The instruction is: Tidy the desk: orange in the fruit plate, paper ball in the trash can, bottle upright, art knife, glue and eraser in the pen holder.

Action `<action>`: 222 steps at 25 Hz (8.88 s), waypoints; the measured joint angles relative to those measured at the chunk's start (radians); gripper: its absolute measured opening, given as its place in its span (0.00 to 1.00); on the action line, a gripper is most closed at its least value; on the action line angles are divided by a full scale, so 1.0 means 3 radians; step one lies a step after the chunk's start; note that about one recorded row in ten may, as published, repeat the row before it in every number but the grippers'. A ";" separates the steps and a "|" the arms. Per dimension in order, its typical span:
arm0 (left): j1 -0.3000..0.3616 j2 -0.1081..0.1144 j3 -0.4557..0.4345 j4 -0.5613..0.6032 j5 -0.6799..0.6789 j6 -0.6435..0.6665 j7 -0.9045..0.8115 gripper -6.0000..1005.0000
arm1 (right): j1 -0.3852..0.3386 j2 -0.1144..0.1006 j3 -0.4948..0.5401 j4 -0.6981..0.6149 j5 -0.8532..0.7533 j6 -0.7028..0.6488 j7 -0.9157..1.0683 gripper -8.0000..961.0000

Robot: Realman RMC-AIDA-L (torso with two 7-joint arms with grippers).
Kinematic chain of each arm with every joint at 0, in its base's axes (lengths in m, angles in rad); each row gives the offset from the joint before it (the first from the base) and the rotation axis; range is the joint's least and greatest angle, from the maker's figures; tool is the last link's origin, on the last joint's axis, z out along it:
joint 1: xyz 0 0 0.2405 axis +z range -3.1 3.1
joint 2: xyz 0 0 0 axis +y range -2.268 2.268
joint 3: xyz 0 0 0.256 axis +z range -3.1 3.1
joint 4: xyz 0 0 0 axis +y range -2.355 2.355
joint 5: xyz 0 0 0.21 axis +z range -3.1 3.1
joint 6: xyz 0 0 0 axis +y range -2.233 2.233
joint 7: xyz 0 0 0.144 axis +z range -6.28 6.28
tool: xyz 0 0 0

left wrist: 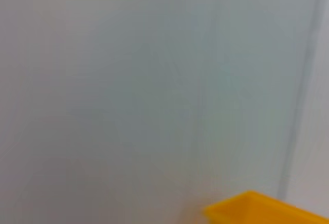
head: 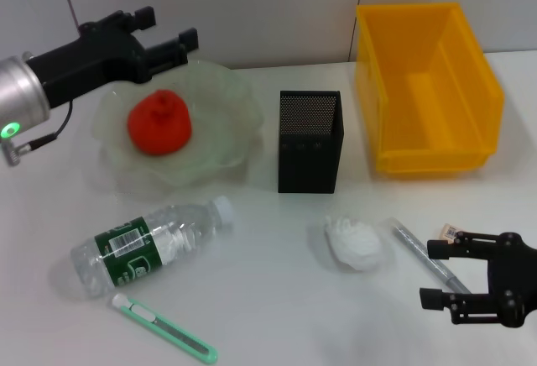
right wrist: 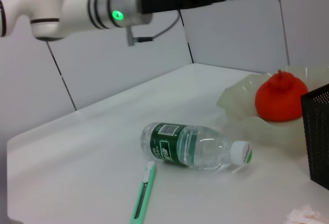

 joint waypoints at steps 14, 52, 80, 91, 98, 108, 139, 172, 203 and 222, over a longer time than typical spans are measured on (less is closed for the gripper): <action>0.0387 0.0004 0.0013 0.0485 0.0300 0.1681 -0.0102 0.82 | 0.0071 0.0000 -0.0032 0.0553 0.0006 -0.0076 0.0576 0.80; 0.0405 -0.0028 0.0186 -0.0094 0.0627 0.1485 0.0212 0.82 | 0.1286 -0.0092 -0.1466 0.1739 -0.1592 0.0071 0.3459 0.80; 0.0394 -0.0029 0.0278 -0.0131 0.0626 0.1449 0.0217 0.82 | 0.1563 -0.0049 -0.2290 0.0568 -0.1760 0.1018 0.3539 0.77; 0.0387 -0.0029 0.0370 -0.0136 0.0627 0.1419 0.0217 0.82 | 0.1560 -0.0041 -0.2345 0.0552 -0.1816 0.1005 0.3638 0.67; 0.0396 -0.0029 0.0381 -0.0136 0.0627 0.1416 0.0217 0.82 | 0.1508 -0.0041 -0.2339 0.0763 -0.1816 0.0915 0.3676 0.54; 0.0399 -0.0029 0.0395 -0.0136 0.0626 0.1415 0.0217 0.82 | 0.1243 -0.0009 -0.2247 0.2066 -0.1815 0.0501 0.3828 0.53; 0.0322 -0.0029 0.0552 -0.0136 0.0626 0.1346 0.0221 0.82 | 0.0763 0.0002 -0.1890 0.1777 -0.2046 0.2730 0.3476 0.56; 0.0313 -0.0034 0.0580 -0.0176 0.0601 0.1329 0.0265 0.82 | 0.0784 0.0004 -0.1732 0.1529 -0.1791 0.2891 0.3447 0.78; 0.0307 -0.0028 0.0482 -0.0187 0.0590 0.1290 0.0233 0.82 | 0.0702 -0.0118 -0.0356 0.1116 0.0336 0.0042 0.1005 0.78; 0.0309 -0.0023 0.0418 -0.0155 0.0590 0.1270 0.0014 0.82 | 0.0323 -0.0052 -0.0090 0.1022 0.0231 -0.0513 0.0626 0.78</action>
